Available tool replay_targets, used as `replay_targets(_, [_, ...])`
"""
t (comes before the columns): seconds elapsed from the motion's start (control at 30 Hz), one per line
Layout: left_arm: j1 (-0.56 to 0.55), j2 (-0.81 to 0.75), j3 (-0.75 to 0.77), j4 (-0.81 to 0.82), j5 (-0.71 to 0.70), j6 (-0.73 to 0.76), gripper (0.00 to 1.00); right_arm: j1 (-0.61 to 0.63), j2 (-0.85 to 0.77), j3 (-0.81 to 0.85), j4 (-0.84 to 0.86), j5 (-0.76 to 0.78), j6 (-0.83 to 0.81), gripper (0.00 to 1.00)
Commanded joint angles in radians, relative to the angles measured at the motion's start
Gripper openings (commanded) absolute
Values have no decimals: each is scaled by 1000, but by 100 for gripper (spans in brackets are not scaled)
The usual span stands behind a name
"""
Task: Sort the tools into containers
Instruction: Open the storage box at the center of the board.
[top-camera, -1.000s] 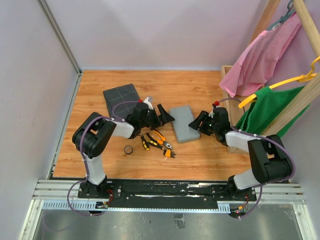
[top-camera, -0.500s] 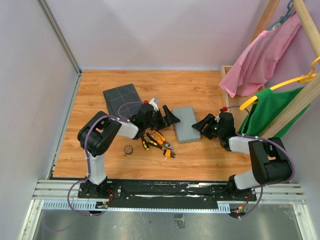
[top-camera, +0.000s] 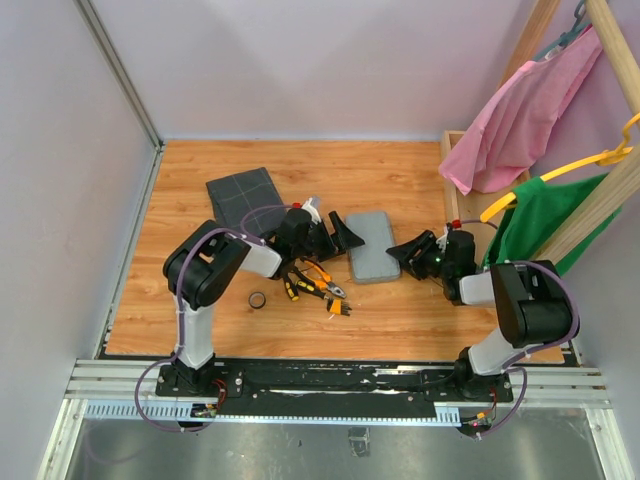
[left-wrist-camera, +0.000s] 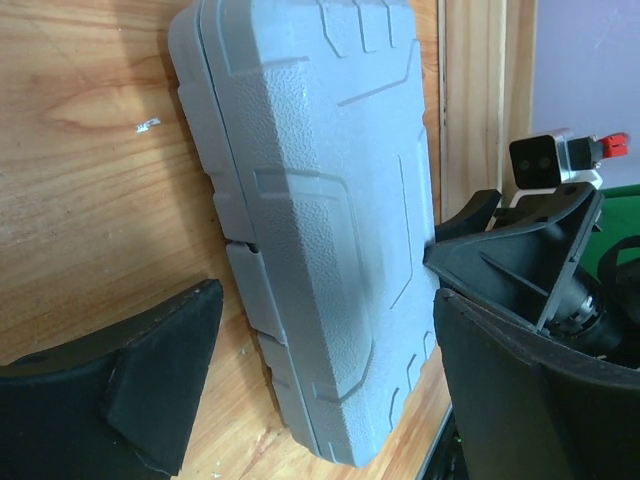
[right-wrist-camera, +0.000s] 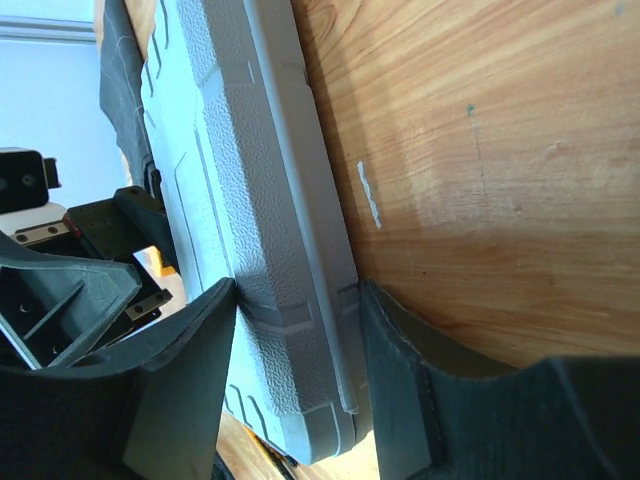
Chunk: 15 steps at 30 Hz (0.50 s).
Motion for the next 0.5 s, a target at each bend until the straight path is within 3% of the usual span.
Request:
replay_targets(0.0, [-9, 43, 13, 16, 10, -18, 91, -37, 82, -69, -147, 65, 18, 40])
replay_targets(0.23, [-13, 67, 29, 29, 21, -28, 90, -74, 141, -103, -32, 20, 86, 39])
replay_targets(0.47, [-19, 83, 51, 62, 43, -47, 84, -87, 277, -149, 190, -43, 183, 35])
